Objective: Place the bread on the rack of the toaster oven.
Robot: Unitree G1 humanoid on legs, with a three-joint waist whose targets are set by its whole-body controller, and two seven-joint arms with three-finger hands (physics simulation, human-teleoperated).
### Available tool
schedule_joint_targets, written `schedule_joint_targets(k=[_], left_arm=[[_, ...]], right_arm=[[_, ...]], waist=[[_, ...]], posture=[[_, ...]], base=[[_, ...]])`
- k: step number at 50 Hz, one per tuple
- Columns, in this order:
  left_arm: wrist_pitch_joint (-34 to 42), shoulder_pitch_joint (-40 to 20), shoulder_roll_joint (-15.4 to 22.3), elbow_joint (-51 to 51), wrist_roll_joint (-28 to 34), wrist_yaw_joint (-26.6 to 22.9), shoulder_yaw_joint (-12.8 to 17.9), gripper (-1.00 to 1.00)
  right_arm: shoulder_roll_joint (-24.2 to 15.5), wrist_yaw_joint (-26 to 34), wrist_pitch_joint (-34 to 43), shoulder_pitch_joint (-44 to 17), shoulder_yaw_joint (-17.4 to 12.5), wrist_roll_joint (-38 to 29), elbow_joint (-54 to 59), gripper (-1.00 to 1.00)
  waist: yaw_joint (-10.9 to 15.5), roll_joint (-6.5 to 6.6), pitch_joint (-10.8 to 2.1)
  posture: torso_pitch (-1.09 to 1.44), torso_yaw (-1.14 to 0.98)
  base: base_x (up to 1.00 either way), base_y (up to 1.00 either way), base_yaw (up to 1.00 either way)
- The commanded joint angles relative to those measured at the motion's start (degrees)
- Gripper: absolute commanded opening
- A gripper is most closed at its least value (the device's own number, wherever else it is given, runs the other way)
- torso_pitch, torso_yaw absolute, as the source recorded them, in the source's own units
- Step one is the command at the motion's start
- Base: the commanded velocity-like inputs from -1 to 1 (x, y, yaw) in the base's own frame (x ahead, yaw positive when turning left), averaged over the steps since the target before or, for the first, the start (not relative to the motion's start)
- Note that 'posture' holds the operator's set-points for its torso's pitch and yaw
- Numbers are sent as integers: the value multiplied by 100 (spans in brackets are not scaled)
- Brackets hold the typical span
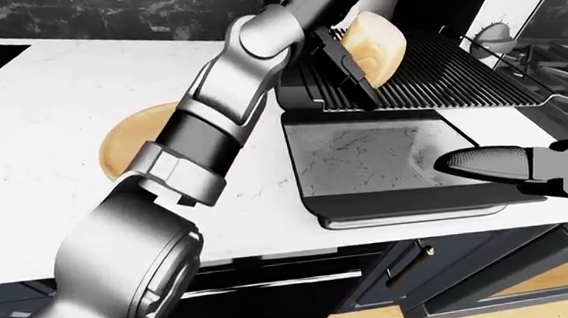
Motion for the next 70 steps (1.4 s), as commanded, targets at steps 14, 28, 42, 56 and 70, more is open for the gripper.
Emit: schedule_joint_targets(k=[14,28,42,56,70], left_arm=[[160,-445,75,-647,-129,-1,35,100],[561,-687,179,-1320,-354,-11,83,100],[2901,-272,1207,-4413,-529,394,208,100],[4500,313,2109,-6498,-188,52,307,100],[5518,1135,3130,-7957,297,-531,607,100]], right_arm=[[-74,14,-157,1,-80,-130,0,100],[-61,-4,-147,-42,-25,-146,0,100],[-367,-184,-87,-171,-192,208,94,100],[-586,-280,-136,-112,-367,428,172,100],[-626,-284,-158,-2,-612,580,172,100]], waist=[[1,-29,-117],[3,-16,-97],[-35,117,-28],[-43,164,24],[-70,257,38]], posture=[[0,0],[0,0],[0,0],[0,0],[0,0]], base=[[0,0,0],[0,0,0],[0,0,0],[0,0,0],[0,0,0]])
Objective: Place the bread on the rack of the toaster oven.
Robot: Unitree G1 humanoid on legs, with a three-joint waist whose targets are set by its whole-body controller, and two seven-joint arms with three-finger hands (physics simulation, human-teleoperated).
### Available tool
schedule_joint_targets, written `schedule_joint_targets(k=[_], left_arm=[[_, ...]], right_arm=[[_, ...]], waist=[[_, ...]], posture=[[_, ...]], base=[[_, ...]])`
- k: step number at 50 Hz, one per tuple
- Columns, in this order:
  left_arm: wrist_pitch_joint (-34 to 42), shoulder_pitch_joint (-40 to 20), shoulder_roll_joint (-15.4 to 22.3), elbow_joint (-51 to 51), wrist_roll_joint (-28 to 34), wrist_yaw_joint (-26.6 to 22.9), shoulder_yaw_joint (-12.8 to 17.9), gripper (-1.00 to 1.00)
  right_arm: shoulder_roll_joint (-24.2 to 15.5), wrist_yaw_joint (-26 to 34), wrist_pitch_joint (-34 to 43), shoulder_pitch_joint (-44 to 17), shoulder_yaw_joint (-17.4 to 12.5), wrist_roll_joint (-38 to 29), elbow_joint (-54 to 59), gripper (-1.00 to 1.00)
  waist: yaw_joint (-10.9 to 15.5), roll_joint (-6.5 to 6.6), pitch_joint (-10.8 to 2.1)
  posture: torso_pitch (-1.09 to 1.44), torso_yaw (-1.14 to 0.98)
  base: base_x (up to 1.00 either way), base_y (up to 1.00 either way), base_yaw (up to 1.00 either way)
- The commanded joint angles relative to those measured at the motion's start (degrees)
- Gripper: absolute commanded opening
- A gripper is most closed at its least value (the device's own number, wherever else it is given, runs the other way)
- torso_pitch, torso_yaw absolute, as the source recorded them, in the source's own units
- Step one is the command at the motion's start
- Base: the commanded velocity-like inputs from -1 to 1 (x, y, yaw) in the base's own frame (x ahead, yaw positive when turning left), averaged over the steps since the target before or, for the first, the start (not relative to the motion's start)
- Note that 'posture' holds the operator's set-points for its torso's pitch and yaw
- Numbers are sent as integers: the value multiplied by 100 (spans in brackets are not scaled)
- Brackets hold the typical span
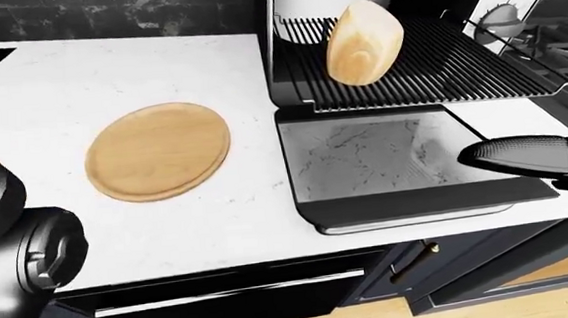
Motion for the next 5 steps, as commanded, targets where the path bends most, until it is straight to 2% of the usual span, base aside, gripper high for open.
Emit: schedule_joint_targets(k=[1,5], left_arm=[[-26,-69,88,-206,94,-63,19,100],[162,99,182,-486,179,-149,79,100]], right_arm=[[-133,-19,-116,-28,-186,-3,25,100],[-221,-47,-122,18,-327,129,46,100]], waist=[[-10,-3,-131],[-9,0,-128]], posture=[[0,0],[0,0]], base=[[0,0,0],[0,0,0]])
